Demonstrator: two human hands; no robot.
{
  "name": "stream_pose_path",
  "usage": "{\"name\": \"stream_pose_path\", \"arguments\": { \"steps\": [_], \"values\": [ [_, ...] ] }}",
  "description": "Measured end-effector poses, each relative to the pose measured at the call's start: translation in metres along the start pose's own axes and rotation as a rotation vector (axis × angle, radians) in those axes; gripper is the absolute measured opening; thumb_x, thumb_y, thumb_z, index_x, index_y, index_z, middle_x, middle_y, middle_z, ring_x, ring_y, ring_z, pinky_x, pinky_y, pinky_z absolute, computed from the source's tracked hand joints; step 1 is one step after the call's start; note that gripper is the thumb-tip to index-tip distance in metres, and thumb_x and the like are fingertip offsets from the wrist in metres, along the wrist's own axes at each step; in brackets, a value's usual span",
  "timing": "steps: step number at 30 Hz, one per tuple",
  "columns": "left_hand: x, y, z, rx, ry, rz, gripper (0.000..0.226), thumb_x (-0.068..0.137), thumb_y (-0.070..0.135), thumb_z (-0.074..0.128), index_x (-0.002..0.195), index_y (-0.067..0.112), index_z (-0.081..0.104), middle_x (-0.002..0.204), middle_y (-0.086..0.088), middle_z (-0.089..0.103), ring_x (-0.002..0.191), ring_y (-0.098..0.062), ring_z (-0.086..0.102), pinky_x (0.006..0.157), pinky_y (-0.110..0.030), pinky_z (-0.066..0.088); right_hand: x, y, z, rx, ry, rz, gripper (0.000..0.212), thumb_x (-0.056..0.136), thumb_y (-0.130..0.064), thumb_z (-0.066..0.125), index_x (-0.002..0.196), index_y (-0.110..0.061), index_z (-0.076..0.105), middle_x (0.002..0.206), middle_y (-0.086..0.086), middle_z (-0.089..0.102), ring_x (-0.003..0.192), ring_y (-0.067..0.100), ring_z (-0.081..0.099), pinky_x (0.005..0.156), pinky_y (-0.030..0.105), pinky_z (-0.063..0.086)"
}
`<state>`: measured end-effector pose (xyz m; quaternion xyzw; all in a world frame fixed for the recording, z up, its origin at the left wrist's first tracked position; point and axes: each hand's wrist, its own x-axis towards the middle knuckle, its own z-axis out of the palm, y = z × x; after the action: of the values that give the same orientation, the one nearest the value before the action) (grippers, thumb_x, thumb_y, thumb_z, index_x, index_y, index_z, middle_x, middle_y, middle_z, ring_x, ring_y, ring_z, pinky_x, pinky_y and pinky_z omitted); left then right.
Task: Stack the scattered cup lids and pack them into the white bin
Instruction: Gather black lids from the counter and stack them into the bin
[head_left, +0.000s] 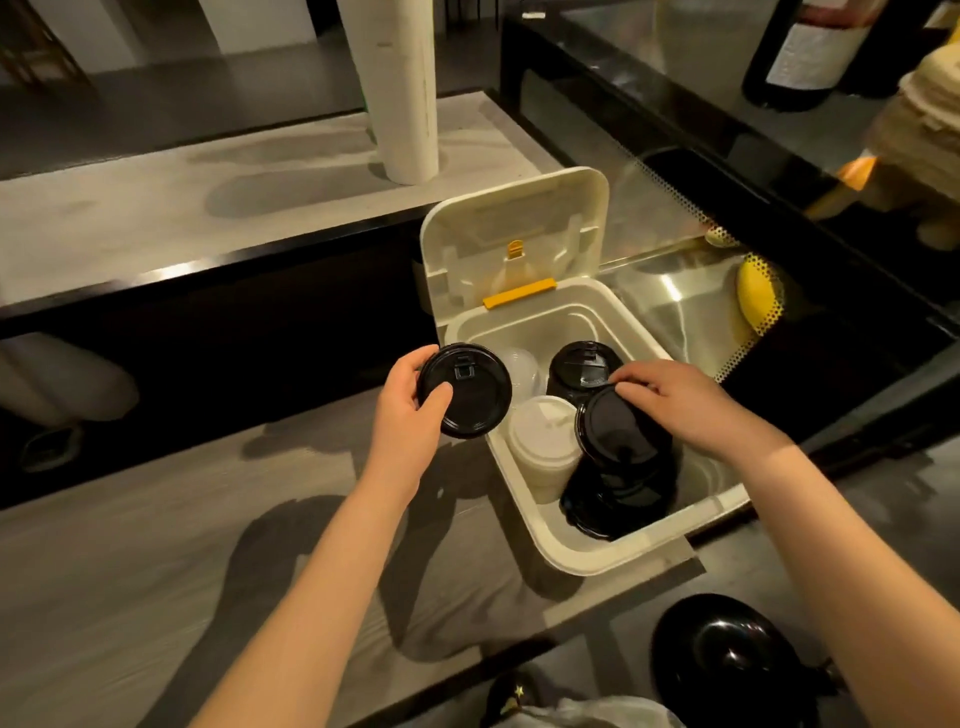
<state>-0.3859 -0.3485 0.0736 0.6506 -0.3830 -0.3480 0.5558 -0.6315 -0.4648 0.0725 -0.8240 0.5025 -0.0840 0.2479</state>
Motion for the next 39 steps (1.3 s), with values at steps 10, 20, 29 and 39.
{"name": "stream_pose_path", "arguments": {
  "steps": [10,20,29,39],
  "values": [
    [-0.005,0.003,0.017,0.001,-0.006,-0.012,0.038,0.092,0.004,0.052,0.124,0.023,0.048,0.121,0.004,0.057,0.114,-0.008,0.052,0.095,-0.022,0.046,-0.015,0.019,0.030,-0.122,-0.198,-0.048,0.040,0.092,-0.031,0.058,0.131,-0.026,0.055,0.123,0.000,0.054,0.118,0.018,0.047,0.101,0.030,0.038],
    [-0.001,0.021,0.043,-0.075,-0.157,-0.059,0.038,0.093,0.000,0.044,0.121,0.024,0.036,0.115,-0.004,0.056,0.104,-0.014,0.059,0.081,-0.024,0.051,0.000,-0.047,0.010,0.611,0.027,-0.131,0.043,0.090,-0.023,0.062,0.131,-0.029,0.051,0.103,-0.013,0.059,0.093,0.007,0.060,0.084,0.020,0.049],
    [0.017,0.010,0.043,0.340,-0.163,0.070,0.052,0.092,0.016,0.056,0.138,0.017,0.034,0.126,0.000,0.051,0.119,-0.015,0.049,0.099,-0.028,0.040,0.037,-0.041,-0.016,0.628,0.040,0.014,0.024,0.088,-0.009,0.062,0.107,-0.022,0.057,0.086,0.001,0.051,0.078,0.018,0.058,0.061,0.028,0.054],
    [0.026,-0.014,0.026,0.928,-0.272,0.138,0.069,0.093,0.037,0.052,0.149,0.014,0.019,0.159,-0.002,0.010,0.145,-0.016,0.014,0.117,-0.037,0.020,0.080,-0.029,-0.016,-0.276,-0.085,0.158,0.030,0.096,-0.026,0.051,0.116,-0.006,0.061,0.114,0.014,0.063,0.101,0.030,0.060,0.074,0.029,0.043]
  ]
}}
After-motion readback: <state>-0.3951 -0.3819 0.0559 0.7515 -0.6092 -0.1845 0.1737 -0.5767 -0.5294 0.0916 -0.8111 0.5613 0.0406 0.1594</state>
